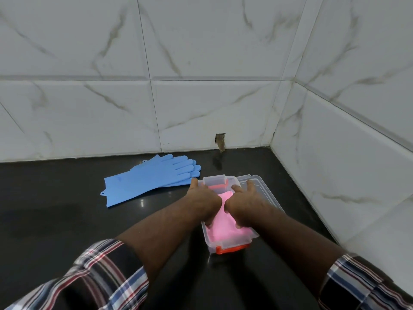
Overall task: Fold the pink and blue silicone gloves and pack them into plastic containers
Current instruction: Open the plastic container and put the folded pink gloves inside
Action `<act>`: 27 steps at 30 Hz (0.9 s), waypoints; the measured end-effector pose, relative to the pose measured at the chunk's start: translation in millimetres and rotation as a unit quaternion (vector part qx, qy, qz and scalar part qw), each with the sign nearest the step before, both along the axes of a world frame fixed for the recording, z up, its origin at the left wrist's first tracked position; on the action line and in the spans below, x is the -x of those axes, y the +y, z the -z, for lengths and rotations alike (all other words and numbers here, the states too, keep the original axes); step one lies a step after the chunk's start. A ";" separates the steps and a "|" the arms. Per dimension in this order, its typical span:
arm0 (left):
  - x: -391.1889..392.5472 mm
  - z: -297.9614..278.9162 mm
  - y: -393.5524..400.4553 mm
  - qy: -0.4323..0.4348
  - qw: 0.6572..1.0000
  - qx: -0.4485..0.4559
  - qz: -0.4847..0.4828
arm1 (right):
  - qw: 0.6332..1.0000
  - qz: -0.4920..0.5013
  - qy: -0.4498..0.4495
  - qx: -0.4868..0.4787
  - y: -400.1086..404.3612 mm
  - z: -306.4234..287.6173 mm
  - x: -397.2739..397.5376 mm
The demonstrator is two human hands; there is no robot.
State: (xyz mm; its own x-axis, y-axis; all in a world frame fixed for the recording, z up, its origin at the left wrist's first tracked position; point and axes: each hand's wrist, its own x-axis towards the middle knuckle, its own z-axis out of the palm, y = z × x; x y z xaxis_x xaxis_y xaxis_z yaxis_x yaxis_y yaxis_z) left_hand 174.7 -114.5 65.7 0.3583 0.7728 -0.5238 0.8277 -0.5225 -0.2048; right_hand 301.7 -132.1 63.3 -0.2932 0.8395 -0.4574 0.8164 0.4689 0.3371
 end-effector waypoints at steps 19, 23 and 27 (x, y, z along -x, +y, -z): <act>-21.6 34.4 -10.1 -0.029 0.989 -0.147 0.015 | 0.998 0.004 0.034 -0.061 1.0 23.9 -20.4; -31.5 30.5 -14.7 -0.160 0.974 -0.161 -0.005 | 0.997 0.025 0.045 -0.054 2.4 20.4 -35.8; -28.6 24.5 -18.4 -0.343 0.921 -0.180 -0.036 | 0.996 0.066 0.033 -0.049 4.0 17.2 -51.1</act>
State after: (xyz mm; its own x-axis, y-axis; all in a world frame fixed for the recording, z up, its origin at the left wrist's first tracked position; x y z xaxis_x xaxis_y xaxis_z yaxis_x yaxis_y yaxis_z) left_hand 203.2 -132.9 41.1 0.4501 0.8873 0.1008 0.8570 -0.4609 0.2306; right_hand 352.8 -128.0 46.2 -0.2043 0.9127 -0.3540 0.8903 0.3236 0.3204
